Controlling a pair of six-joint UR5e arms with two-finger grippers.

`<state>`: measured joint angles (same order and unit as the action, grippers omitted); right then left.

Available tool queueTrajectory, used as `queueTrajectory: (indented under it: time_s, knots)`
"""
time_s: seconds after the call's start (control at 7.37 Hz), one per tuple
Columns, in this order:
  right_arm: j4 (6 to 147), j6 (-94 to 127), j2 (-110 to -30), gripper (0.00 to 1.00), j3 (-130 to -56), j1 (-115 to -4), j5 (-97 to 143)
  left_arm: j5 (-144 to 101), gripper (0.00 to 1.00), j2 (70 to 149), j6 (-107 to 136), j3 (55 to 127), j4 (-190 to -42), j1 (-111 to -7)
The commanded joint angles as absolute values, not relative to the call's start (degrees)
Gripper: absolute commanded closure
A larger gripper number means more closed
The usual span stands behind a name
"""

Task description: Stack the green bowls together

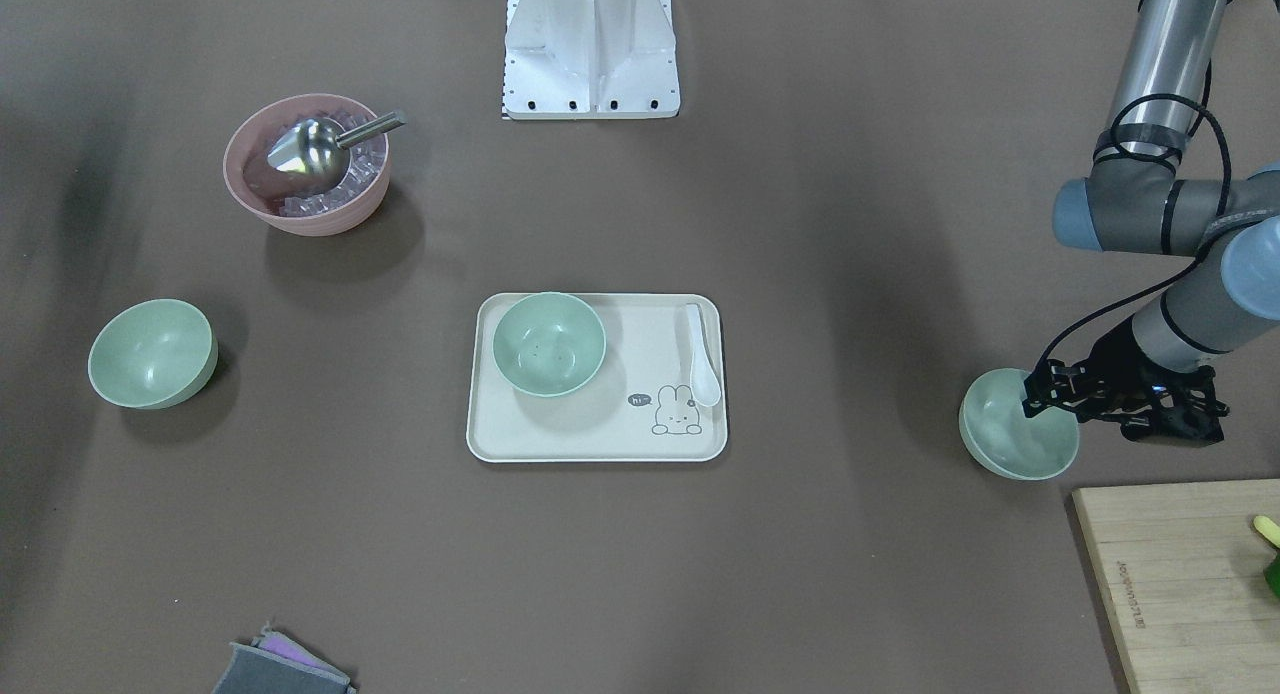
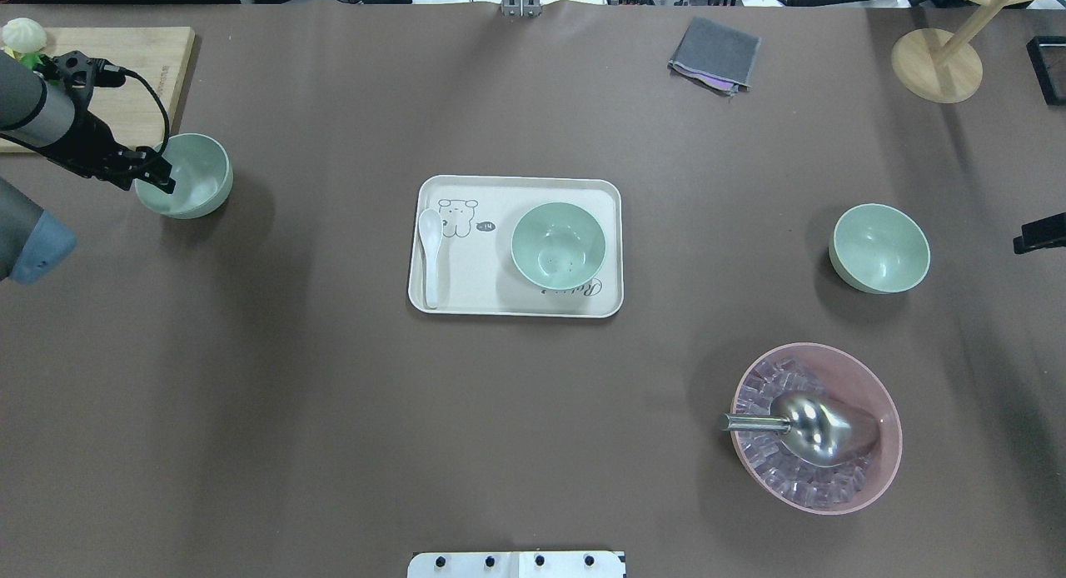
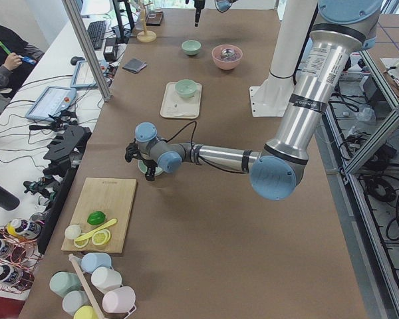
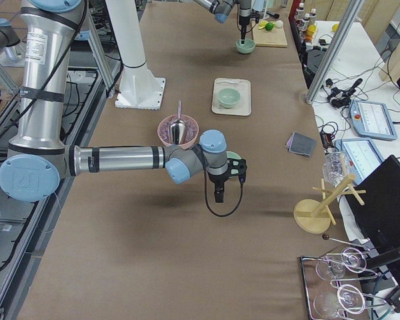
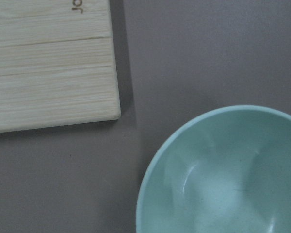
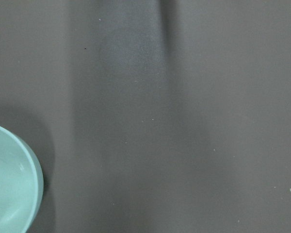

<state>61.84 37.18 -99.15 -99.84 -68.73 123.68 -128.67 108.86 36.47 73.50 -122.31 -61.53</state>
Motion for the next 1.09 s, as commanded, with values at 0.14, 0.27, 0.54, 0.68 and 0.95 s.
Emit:
queueTrajectory:
  time_s: [0.14,0.27,0.54,0.68,0.95]
  knots:
    - [61.79,37.18,-99.05,0.00,-99.84,-68.73,123.75,-128.76,1.00,109.16,36.65,73.91,-122.43,-61.79]
    - [61.87,37.18,-99.05,0.00,-99.84,-68.73,123.75,-129.19,1.00,109.94,37.09,74.18,-121.91,-62.48]
    - [61.87,37.27,-99.05,0.00,-99.84,-68.73,123.75,-129.29,1.00,111.18,39.35,76.89,-119.29,-62.75]
    - [61.79,37.27,-99.05,0.00,-99.84,-68.73,123.75,-129.29,1.00,112.31,43.20,79.95,-116.14,-62.67]
    - [61.87,37.27,-99.14,0.00,-99.84,-68.82,123.66,-130.68,1.00,115.55,53.29,87.85,-105.97,-61.97]
